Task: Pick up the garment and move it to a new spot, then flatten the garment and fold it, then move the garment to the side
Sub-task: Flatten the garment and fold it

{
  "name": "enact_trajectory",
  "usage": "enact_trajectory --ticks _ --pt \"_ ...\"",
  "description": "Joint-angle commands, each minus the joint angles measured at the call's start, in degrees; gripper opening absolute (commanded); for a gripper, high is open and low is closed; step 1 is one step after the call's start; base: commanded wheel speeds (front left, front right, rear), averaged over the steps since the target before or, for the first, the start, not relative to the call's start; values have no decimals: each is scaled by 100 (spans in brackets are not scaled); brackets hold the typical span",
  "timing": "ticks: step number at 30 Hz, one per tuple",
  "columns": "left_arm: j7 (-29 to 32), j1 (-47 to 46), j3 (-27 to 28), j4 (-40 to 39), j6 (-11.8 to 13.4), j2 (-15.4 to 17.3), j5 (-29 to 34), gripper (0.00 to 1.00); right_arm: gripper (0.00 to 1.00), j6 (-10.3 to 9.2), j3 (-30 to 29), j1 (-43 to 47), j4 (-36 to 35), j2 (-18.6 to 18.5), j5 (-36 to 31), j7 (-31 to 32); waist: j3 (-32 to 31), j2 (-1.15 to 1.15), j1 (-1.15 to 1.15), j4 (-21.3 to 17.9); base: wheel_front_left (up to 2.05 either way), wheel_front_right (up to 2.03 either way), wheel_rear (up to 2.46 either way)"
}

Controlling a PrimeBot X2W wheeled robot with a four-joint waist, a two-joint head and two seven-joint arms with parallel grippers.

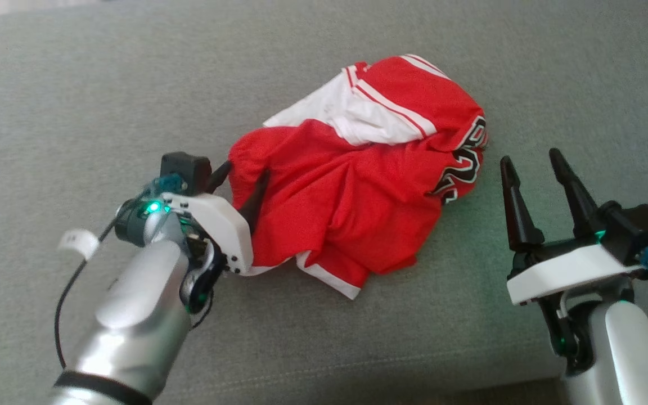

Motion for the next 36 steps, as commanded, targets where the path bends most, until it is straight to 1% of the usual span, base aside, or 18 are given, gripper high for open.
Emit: enact_trajectory --ticks 1,3,4,5,6,10,14,17,20,23,30,33,36 --pt "94 -417 133 198 -39 47 -33 100 100 -4 93 -212 -159 -23 24 -105 149 0 0 -145 0 0 0" --pt "195 -571 115 588 -61 -6 -55 100 100 -4 64 -216 -128 -19 40 -142 189 0 0 -183 0 0 0" --pt "217 -643 106 743 -82 -29 -65 92 100 -4 46 -218 -112 -17 59 -160 203 0 0 -199 0 0 0" --pt "179 -710 102 856 -113 -47 -74 32 100 -4 40 -223 -98 -15 73 -178 213 0 0 -216 0 0 0" --pt "122 -769 88 947 -141 -53 -65 0 100 -4 35 -229 -85 -13 79 -196 214 0 0 -234 0 0 0" --pt "-227 -920 52 1022 -208 -56 -9 0 100 -4 -8 -229 -47 -9 101 -250 170 0 0 -252 0 0 0" --pt "-722 -1025 60 787 -215 -37 54 0 100 -4 -78 -189 -38 -6 112 -280 41 0 0 -199 0 0 0" --pt "-947 -1013 93 360 -163 14 84 0 100 -4 -112 -141 -48 -5 135 -286 -92 0 0 -103 0 0 0" --pt "-1044 -963 135 -319 -79 130 125 0 100 -4 -135 -83 -59 -4 171 -276 -215 0 0 45 0 0 0" --pt "-1029 -875 188 -1110 63 326 183 0 100 -4 -142 -30 -60 -4 192 -265 -347 0 0 210 0 0 0" --pt "-592 -529 462 -2854 518 860 188 0 100 -4 -179 119 -77 -3 251 -242 -599 0 0 728 0 0 0" --pt "-375 -409 654 -3408 724 1112 176 0 100 -4 -191 171 -114 -3 254 -224 -649 0 0 985 0 0 0" --pt "-177 -378 862 -3732 873 1388 181 0 100 -4 -216 218 -169 -3 243 -188 -661 0 0 1292 0 0 0"
